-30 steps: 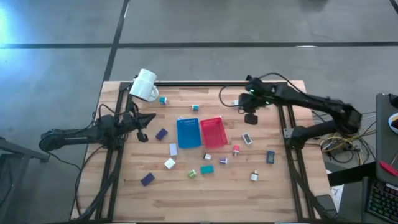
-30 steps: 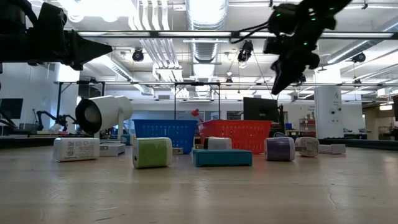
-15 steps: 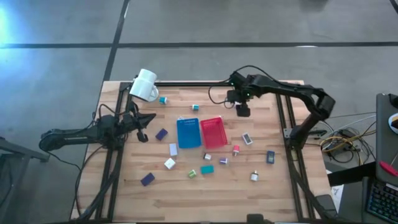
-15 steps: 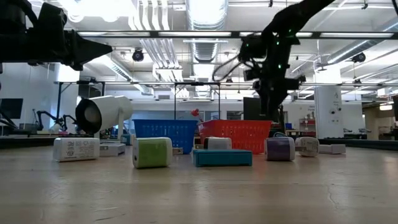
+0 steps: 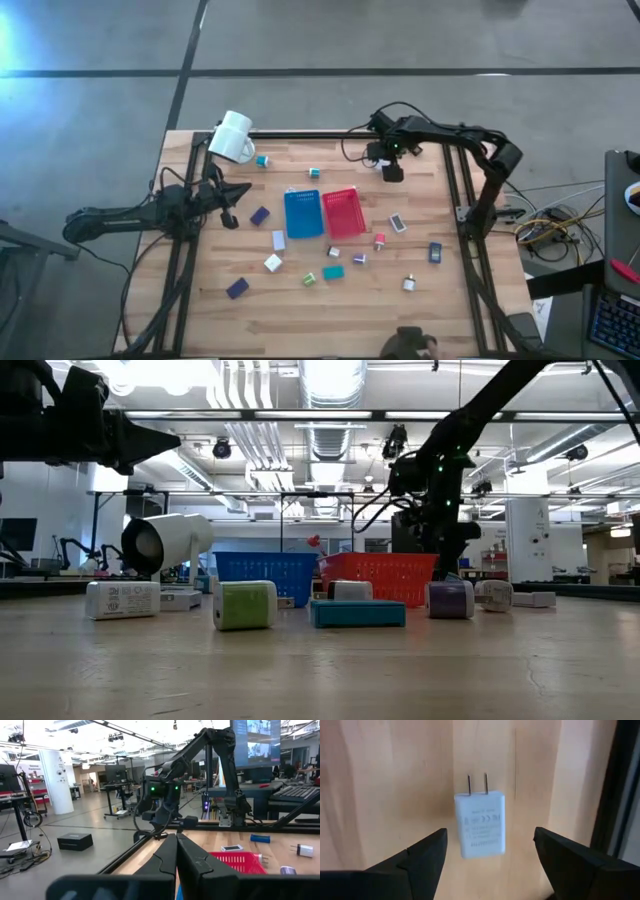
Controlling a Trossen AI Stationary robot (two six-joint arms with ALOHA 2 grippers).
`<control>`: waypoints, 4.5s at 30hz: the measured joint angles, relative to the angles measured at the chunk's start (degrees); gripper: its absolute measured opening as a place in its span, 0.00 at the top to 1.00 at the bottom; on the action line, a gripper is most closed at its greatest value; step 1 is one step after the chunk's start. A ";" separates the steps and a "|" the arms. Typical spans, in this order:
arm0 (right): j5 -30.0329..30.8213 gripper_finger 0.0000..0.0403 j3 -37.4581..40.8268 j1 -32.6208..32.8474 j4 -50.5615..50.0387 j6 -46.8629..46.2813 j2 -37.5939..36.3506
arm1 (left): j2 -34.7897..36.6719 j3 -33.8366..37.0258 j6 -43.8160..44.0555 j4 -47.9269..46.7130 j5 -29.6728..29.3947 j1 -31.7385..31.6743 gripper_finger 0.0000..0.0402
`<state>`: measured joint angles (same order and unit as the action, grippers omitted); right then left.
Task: Pick & Place Office items
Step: Put the top white charger adapter into the red bin
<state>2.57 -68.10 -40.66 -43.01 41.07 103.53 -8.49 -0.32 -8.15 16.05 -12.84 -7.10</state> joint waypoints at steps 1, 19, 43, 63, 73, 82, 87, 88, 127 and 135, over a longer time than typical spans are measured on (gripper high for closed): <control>0.02 0.27 0.00 0.00 0.14 0.46 0.41 | 0.00 0.00 -0.14 0.00 -0.02 0.00 0.98; 0.23 0.43 -0.06 -0.37 1.44 2.02 5.46 | -0.11 0.00 -0.91 -0.26 -0.09 0.00 0.98; -24.32 0.62 12.59 1.09 22.08 -12.95 -23.50 | -0.13 0.00 3.98 -0.27 -0.22 -0.01 0.98; -32.21 0.62 59.58 5.00 71.14 -49.79 -75.31 | -1.10 -3.30 0.58 -4.77 -0.09 0.00 0.99; -29.01 0.62 62.76 5.55 69.60 -49.42 -81.72 | -1.10 -3.21 -1.68 -3.14 -0.22 0.01 0.98; -27.89 0.62 62.75 5.57 69.96 -48.42 -78.46 | -1.09 -3.19 -1.92 -3.23 -0.19 -0.01 0.98; -27.89 0.62 62.69 5.57 70.45 -48.63 -76.81 | -1.09 -3.15 -1.02 -3.24 -0.18 0.00 0.95; -27.89 0.62 62.69 5.57 70.67 -48.77 -76.50 | -1.09 -3.15 -1.02 -3.24 -0.20 0.01 0.95; -3.82 0.62 20.82 31.67 39.56 -35.39 -13.10 | -1.11 -3.10 1.32 -2.80 -0.63 0.00 0.98; -3.81 0.62 13.96 32.88 32.46 -34.69 -4.77 | -1.16 -3.10 1.32 -2.82 -0.60 0.01 0.98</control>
<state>-1.23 -54.14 -7.78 -10.55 6.38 98.76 -9.65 -3.42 -6.83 13.23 -13.44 -7.09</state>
